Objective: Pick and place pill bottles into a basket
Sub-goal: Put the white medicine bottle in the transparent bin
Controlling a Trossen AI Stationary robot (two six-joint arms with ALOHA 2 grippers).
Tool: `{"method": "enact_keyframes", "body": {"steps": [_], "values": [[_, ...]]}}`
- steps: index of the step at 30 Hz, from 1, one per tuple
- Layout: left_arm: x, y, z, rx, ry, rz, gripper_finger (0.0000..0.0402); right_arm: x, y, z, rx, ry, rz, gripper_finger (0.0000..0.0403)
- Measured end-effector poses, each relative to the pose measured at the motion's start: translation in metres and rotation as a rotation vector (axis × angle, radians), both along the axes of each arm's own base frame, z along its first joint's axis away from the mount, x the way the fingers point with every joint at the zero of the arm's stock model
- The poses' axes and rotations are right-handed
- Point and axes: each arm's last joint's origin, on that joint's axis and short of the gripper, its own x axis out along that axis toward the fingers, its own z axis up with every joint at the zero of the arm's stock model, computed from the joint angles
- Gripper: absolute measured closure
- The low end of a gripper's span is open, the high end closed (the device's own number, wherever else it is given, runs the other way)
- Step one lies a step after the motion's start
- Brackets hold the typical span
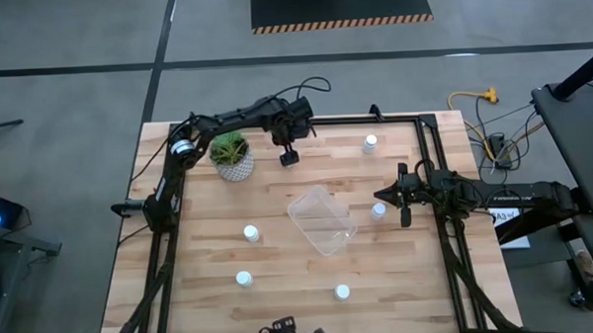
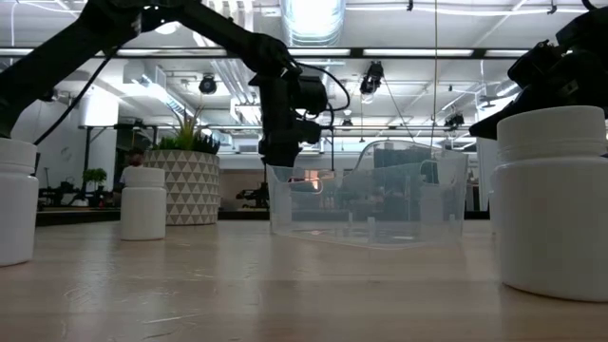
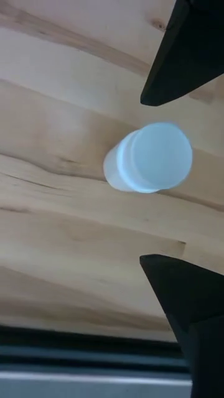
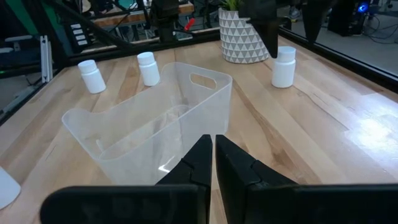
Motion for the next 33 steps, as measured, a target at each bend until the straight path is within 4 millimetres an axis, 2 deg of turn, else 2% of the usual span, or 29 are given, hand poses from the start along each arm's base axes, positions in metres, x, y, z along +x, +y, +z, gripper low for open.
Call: {"method": "enact_keyframes", "body": {"steps": [6, 20, 26, 33], "values": [[-0.001, -0.001, -0.011, -0.006, 0.008, -0.001, 0.0011, 0.0, 0.0, 0.0, -0.01, 0.001, 0.003, 0.039], [-0.001, -0.001, -0.016, -0.007, 0.005, 0.004, 0.0019, 0.0, 0.0, 0.0, -0.014, 0.001, 0.003, 0.039], [-0.001, -0.001, -0.016, -0.007, 0.005, 0.008, 0.0077, 0.0, 0.0, 0.0, -0.015, 0.002, 0.004, 0.039], [-0.001, -0.001, -0.016, -0.009, 0.004, 0.008, 0.0177, 0.0, 0.0, 0.0, -0.017, 0.002, 0.004, 0.039]]}}
